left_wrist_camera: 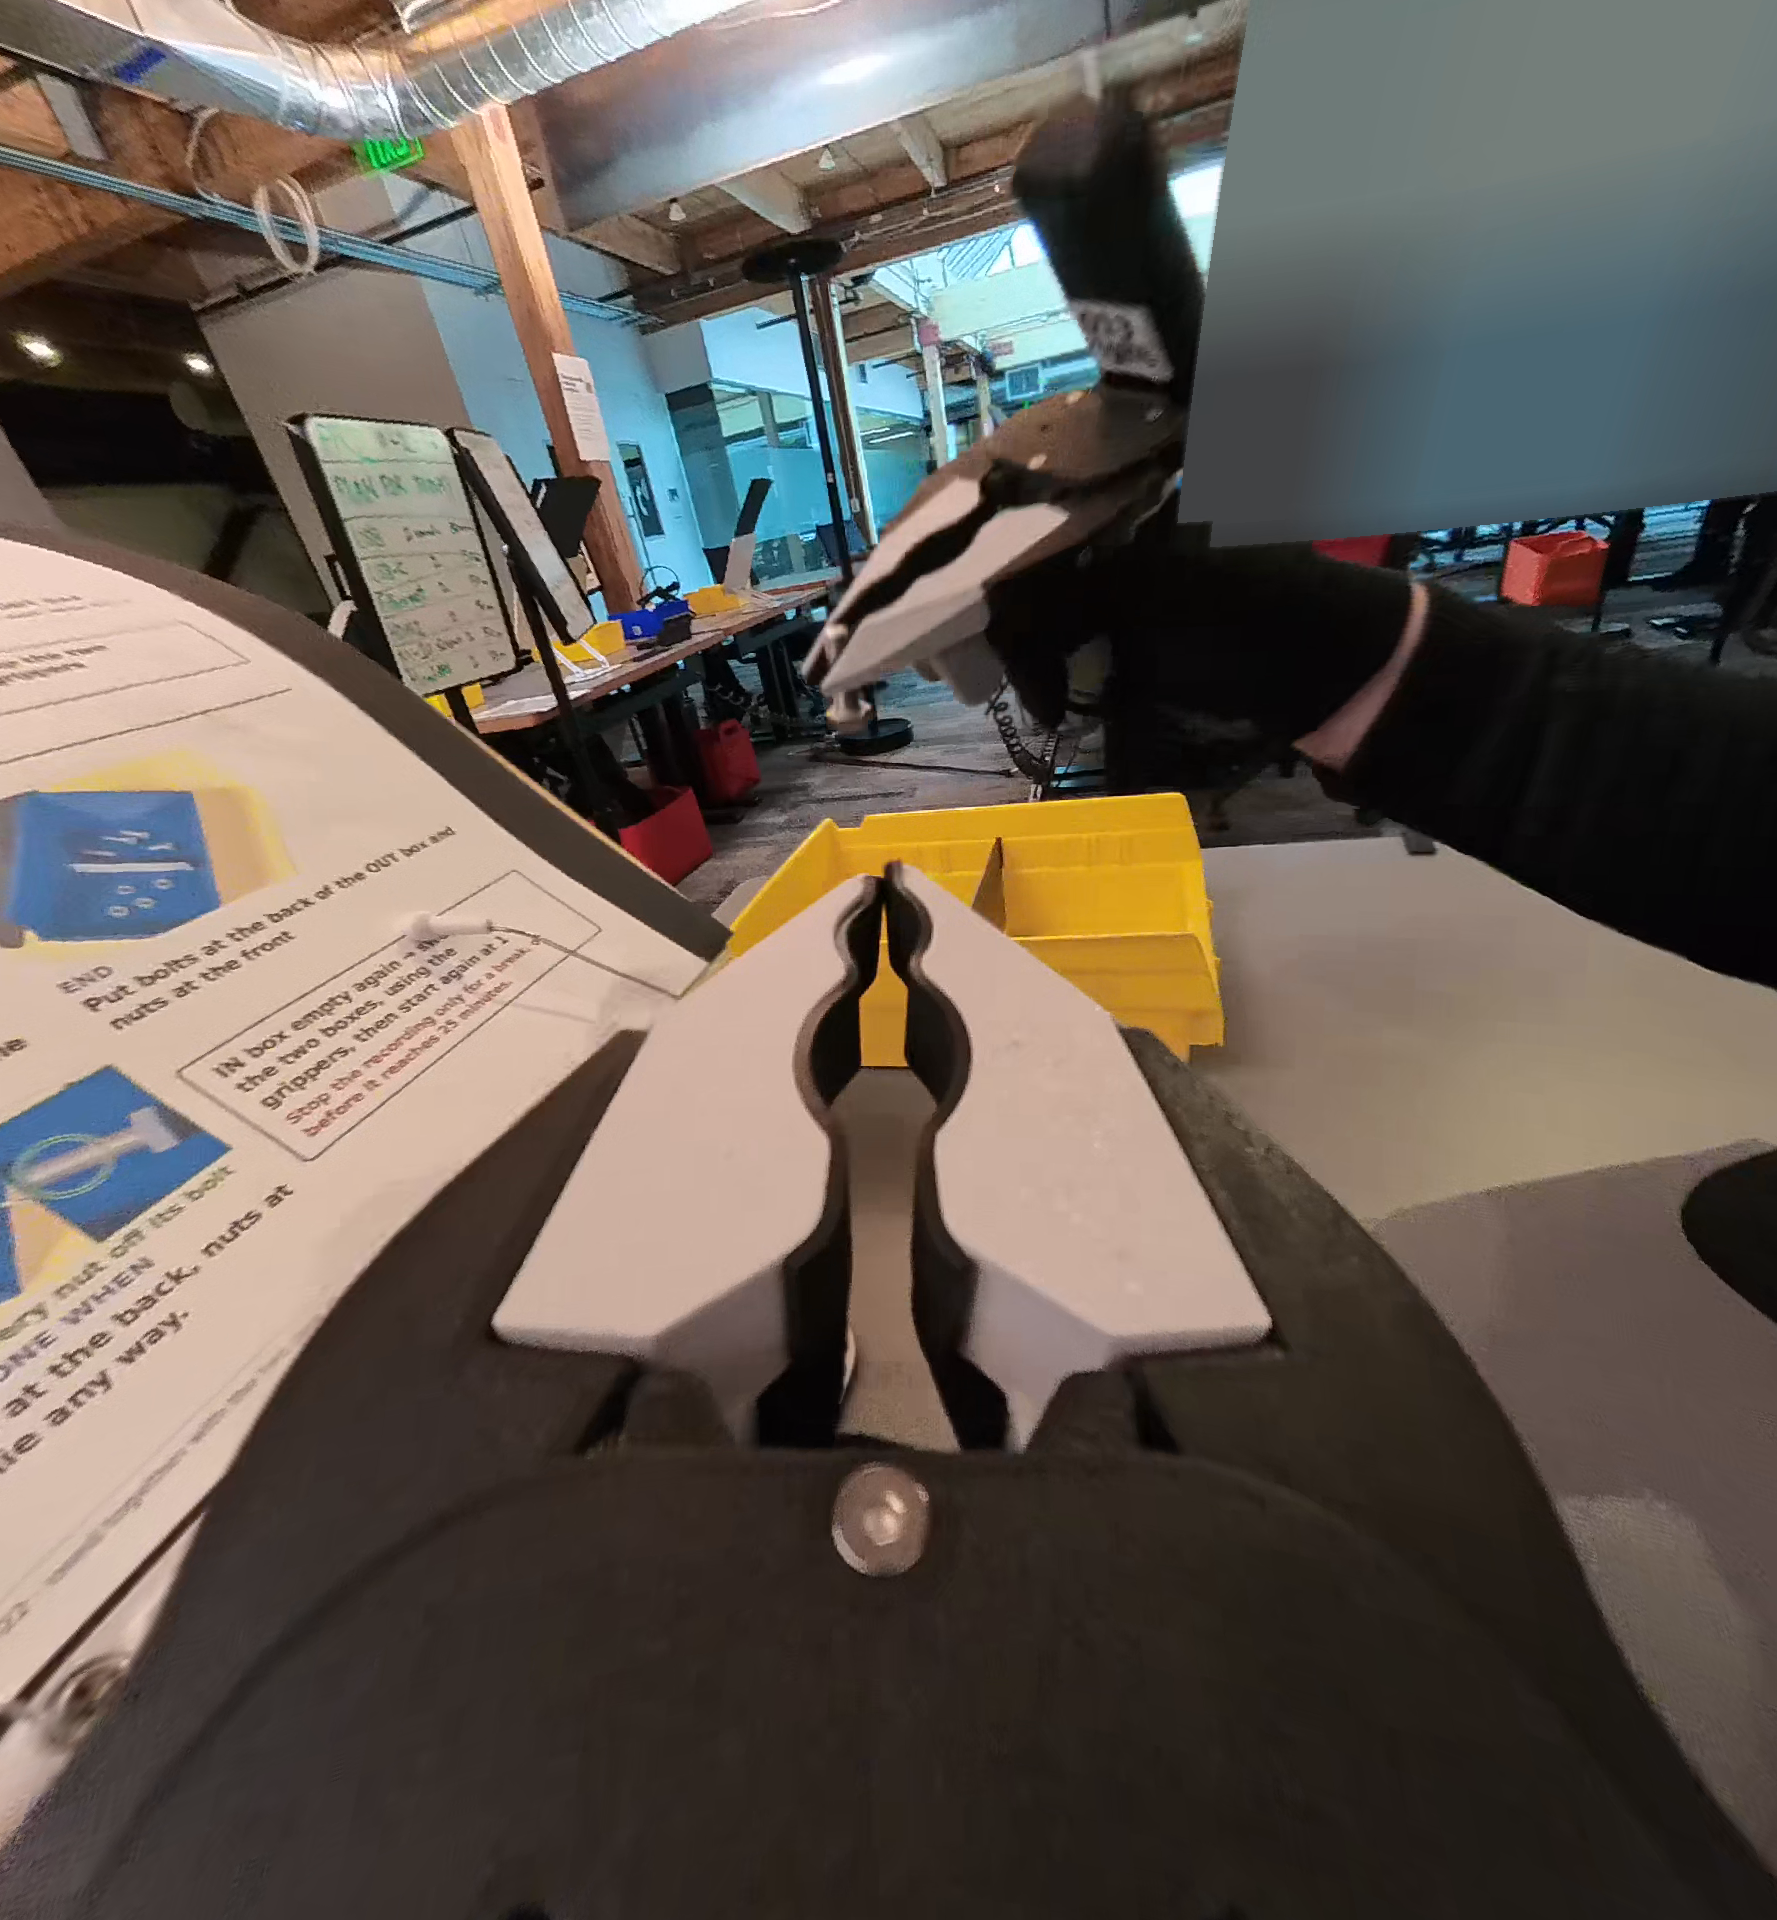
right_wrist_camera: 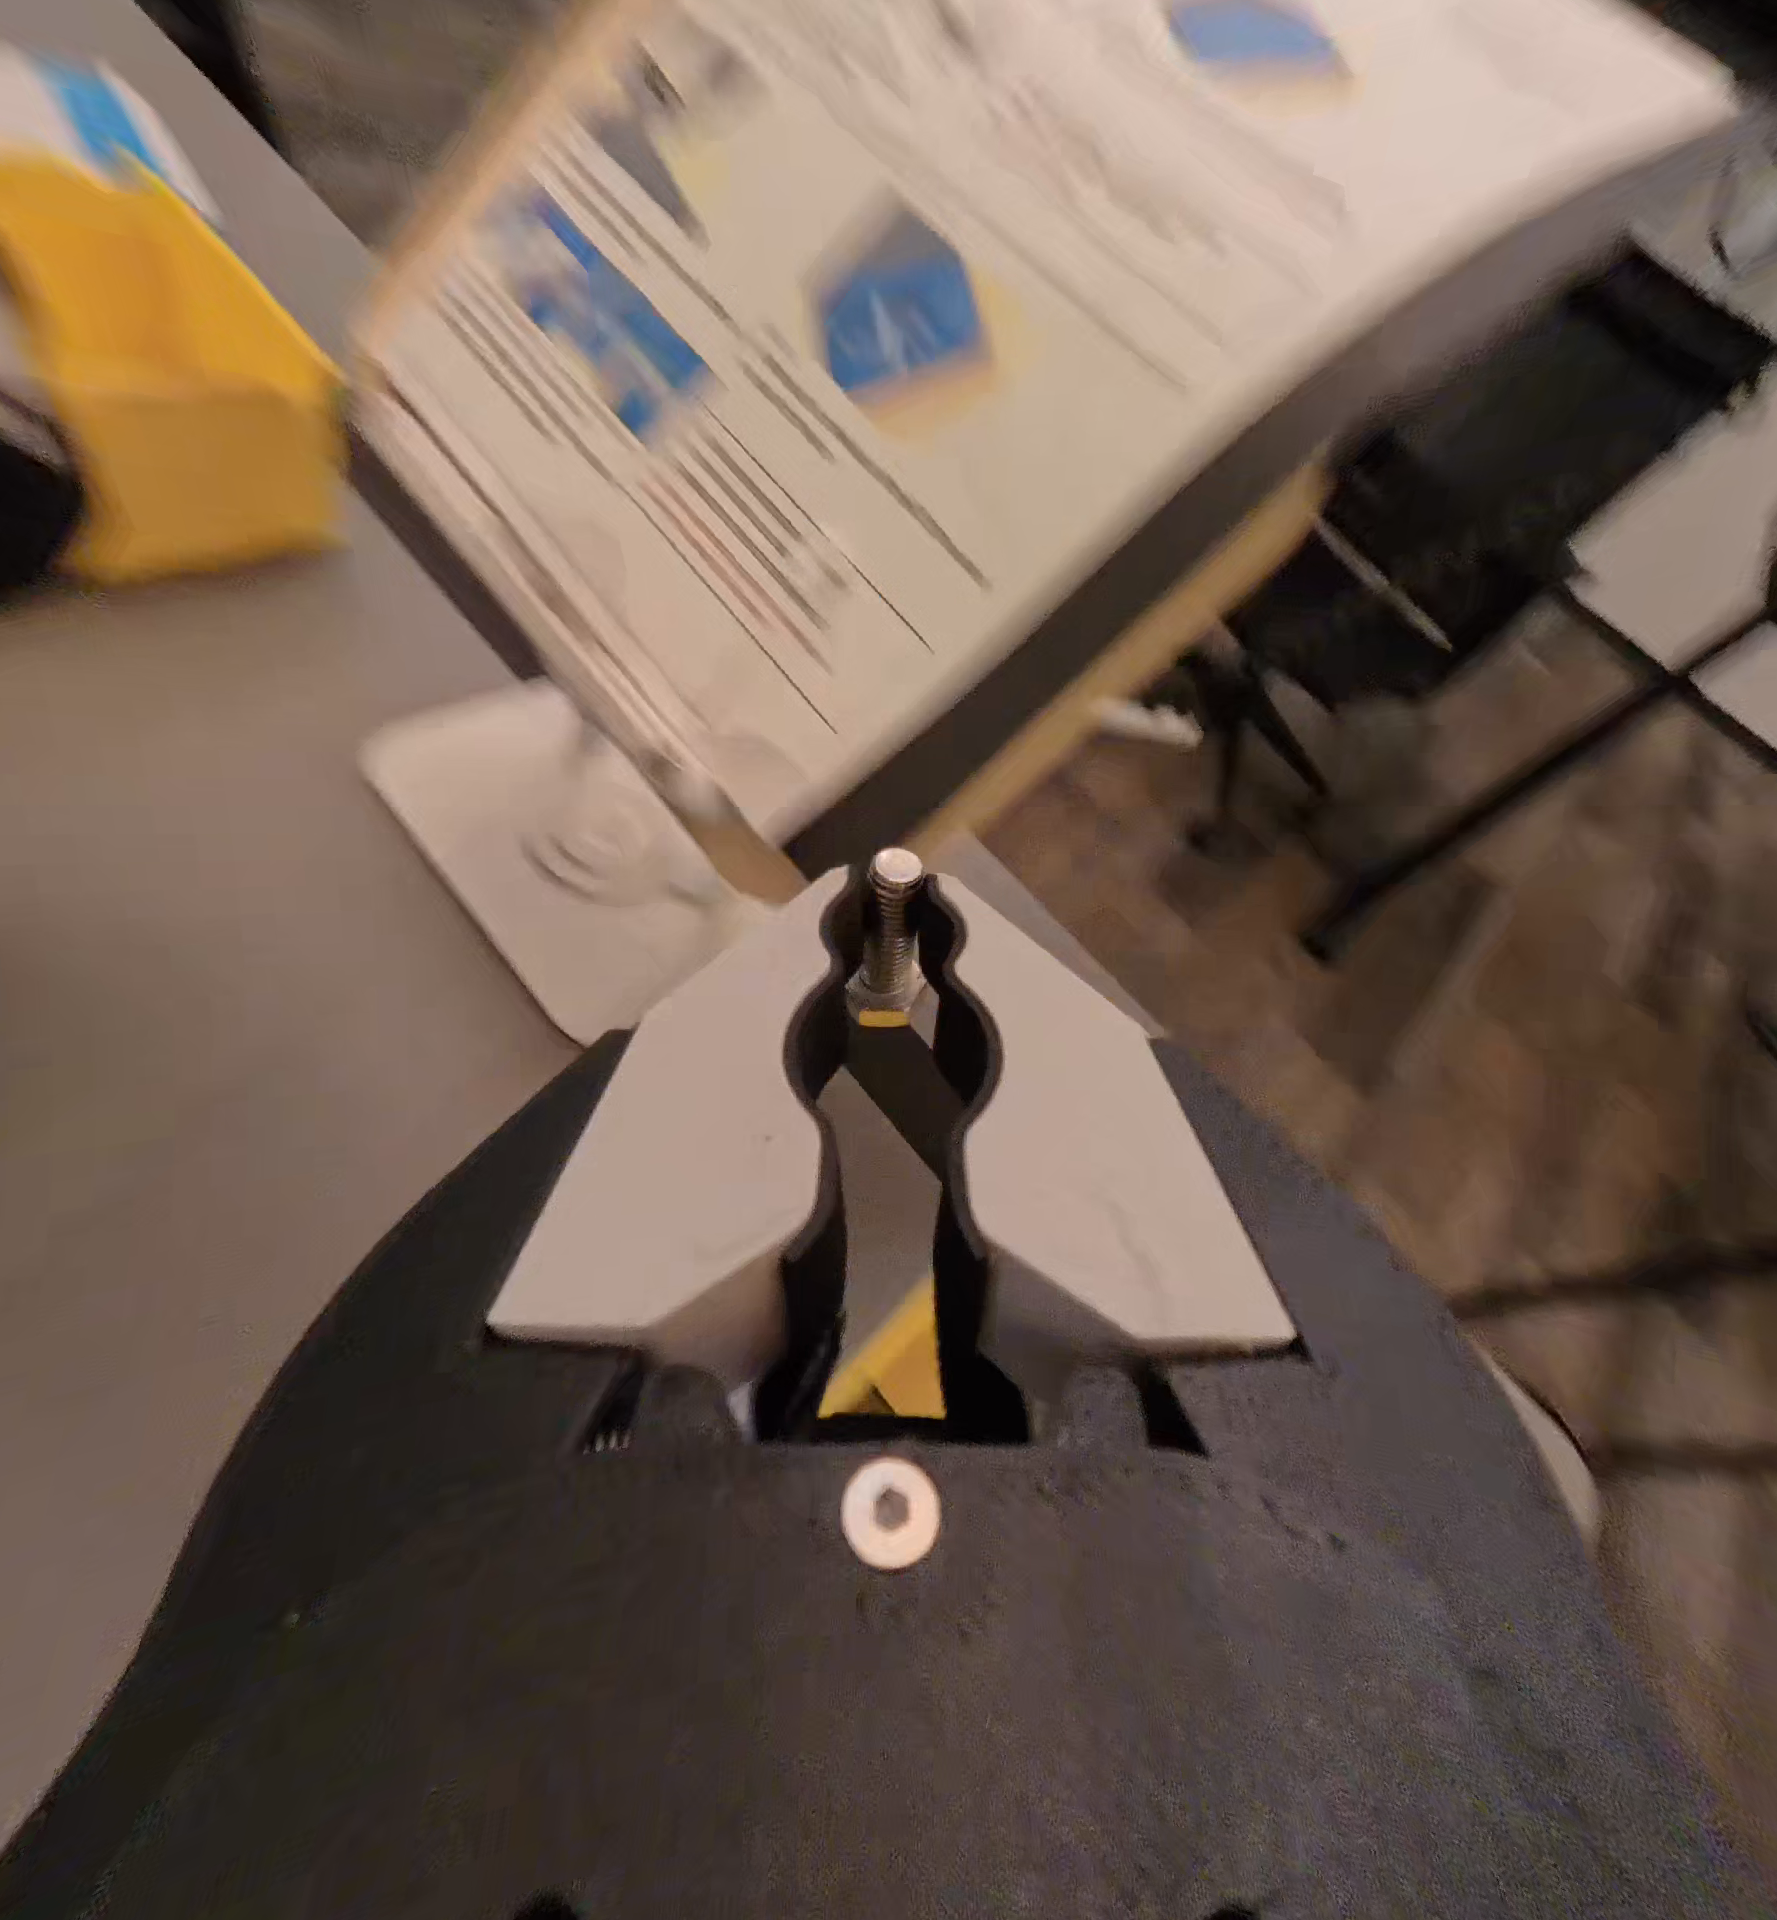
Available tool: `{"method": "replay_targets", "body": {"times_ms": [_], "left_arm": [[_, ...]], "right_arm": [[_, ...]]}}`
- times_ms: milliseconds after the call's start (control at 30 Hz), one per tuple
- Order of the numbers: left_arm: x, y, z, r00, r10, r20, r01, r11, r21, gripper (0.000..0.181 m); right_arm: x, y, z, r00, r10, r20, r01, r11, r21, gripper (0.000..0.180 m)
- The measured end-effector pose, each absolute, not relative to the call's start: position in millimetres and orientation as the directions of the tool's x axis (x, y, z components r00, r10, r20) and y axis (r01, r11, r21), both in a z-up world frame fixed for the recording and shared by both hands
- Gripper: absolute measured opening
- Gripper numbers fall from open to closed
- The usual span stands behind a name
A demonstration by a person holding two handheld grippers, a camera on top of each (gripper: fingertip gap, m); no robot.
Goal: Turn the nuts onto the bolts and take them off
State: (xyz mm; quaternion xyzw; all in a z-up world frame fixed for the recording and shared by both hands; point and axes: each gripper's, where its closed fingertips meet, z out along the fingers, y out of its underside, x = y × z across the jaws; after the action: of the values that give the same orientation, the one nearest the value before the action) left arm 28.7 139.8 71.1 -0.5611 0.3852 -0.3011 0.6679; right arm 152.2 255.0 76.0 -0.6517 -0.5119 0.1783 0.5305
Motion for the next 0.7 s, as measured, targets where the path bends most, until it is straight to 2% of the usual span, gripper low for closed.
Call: {"method": "replay_targets", "body": {"times_ms": [133, 300, 500, 700], "left_arm": [[19.4, 143.3, 74.3, 0.545, -0.823, -0.162, -0.016, 0.183, -0.983, 0.0], [15.9, 146.6, 71.6, 0.553, -0.818, -0.159, -0.033, 0.169, -0.985, 0.0], [19.0, 151.0, 61.4, 0.539, -0.832, -0.134, -0.042, 0.132, -0.99, 0.0], [18.0, 152.1, 59.7, 0.537, -0.834, -0.126, -0.044, 0.121, -0.992, 0.0]], "right_arm": [[223.7, 320.1, 13.3, 0.536, 0.794, 0.286, 0.625, -0.145, -0.767, 0.007], [279.6, 359.5, -76.1, 0.555, 0.785, 0.275, 0.761, -0.347, -0.548, 0.007], [310.7, 384.3, -138.9, 0.496, 0.811, 0.31, 0.862, -0.419, -0.285, 0.007], [319.4, 392.0, -171.4, 0.493, 0.834, 0.246, 0.869, -0.459, -0.185, 0.007]]}}
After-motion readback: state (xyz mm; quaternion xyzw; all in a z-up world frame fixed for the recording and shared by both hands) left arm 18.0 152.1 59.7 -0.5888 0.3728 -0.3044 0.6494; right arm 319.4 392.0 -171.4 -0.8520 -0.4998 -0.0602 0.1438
